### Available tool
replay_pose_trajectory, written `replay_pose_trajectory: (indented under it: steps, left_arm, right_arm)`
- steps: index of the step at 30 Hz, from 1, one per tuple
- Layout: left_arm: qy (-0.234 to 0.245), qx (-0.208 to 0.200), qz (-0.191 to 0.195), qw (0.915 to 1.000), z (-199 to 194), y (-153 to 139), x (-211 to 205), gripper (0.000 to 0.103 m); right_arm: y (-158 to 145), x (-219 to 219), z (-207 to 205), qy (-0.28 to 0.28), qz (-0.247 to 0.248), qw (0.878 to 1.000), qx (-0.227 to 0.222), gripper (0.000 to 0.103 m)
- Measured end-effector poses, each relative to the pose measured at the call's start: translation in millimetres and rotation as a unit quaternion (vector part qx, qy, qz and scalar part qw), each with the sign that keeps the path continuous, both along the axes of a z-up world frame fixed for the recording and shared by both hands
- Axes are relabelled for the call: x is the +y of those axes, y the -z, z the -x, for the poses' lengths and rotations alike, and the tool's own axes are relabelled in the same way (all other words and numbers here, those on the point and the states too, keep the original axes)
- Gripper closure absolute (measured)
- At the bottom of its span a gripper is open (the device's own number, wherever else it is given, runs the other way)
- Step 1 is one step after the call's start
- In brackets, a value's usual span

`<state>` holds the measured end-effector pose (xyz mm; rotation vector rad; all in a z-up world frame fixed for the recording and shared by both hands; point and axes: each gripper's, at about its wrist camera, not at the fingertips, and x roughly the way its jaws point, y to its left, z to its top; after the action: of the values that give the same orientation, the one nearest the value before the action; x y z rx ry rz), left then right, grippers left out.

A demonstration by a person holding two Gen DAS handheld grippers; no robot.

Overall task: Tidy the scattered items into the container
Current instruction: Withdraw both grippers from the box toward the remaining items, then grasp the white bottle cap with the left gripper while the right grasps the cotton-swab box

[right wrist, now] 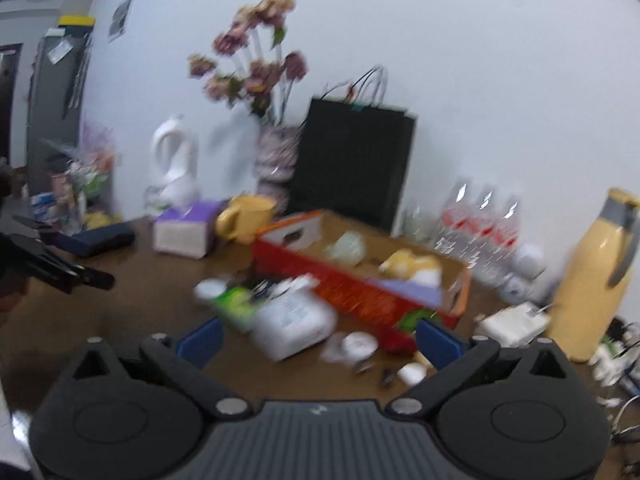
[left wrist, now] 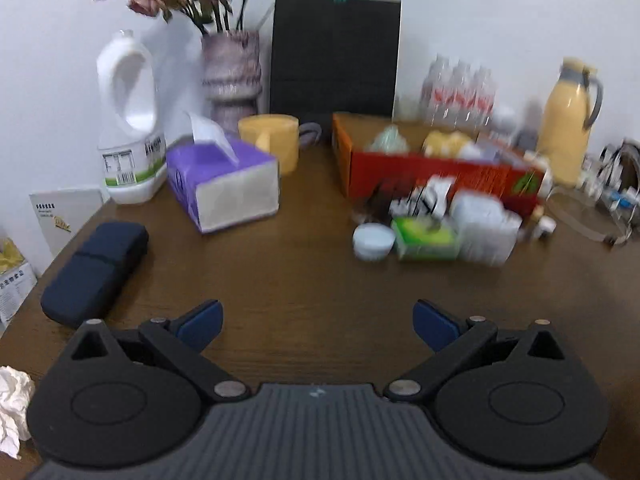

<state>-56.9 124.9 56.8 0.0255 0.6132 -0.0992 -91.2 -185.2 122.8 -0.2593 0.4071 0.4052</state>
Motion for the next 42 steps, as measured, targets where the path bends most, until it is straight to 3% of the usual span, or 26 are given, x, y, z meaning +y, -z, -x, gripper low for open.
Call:
replay_pose_trajectory:
  steps: [2, 6, 11, 15, 17, 24, 28, 31, 33, 34, 36, 42]
  left_arm:
    - [0.002, -0.013, -0.018, 0.9998, -11.2, -2.4, -9.0, 0.0]
    - [0.026, -0.073, 0.004, 0.997, -40.9, -3.8, -24.7, 0.001]
    - [0.032, -0.029, 0.049, 0.9979, -91.1, 13.1, -37.8, 0.017]
    - [0.014, -0.014, 0.036, 0.9992, -109.2, 27.2, -40.6, 0.027]
    - [0.008, -0.004, 0.04, 0.9991, -114.7, 32.4, -40.2, 0.033]
    - [0.03, 0.001, 0.034, 0.999, -119.5, 38.3, -44.6, 0.031]
    - [0.03, 0.016, 0.045, 0.9984, -126.5, 40.7, -45.1, 0.035]
    - [0.033, 0.017, 0.043, 0.9984, -128.6, 40.9, -47.2, 0.039]
    - [0.032, 0.016, 0.043, 0.9984, -129.1, 40.9, -47.3, 0.05]
    - [0.032, 0.015, 0.043, 0.9984, -128.8, 40.8, -46.7, 0.062]
    - [0.034, 0.015, 0.041, 0.9985, -128.1, 40.7, -46.4, 0.062]
    - [0.022, -0.003, 0.032, 0.9992, -111.2, 29.6, -47.4, 0.063]
  right_arm:
    - [4.6, 9.3, -16.9, 0.006, 0.006, 1.0, 0.01, 0.0]
    - [24.6, 32.0, -62.5, 0.031, -0.047, 0.996, 0.072, 0.002]
    - [56.3, 65.0, -115.4, 0.079, -0.058, 0.988, 0.116, 0.003]
    - [68.7, 82.4, -146.3, 0.105, -0.055, 0.985, 0.128, 0.004]
    - [72.5, 85.5, -155.5, 0.12, -0.053, 0.983, 0.131, 0.009]
    - [71.5, 73.8, -142.3, 0.145, 0.027, 0.984, 0.102, 0.018]
    - [72.6, 60.9, -146.2, 0.143, -0.007, 0.983, 0.117, 0.018]
    - [78.8, 66.5, -153.1, 0.131, -0.005, 0.985, 0.116, 0.018]
    - [82.5, 72.0, -157.1, 0.123, -0.001, 0.986, 0.117, 0.02]
    - [84.2, 73.7, -158.7, 0.12, 0.0, 0.986, 0.119, 0.025]
    - [87.1, 73.8, -162.7, 0.125, -0.004, 0.984, 0.126, 0.039]
    - [82.6, 62.7, -156.8, 0.132, -0.053, 0.98, 0.136, 0.04]
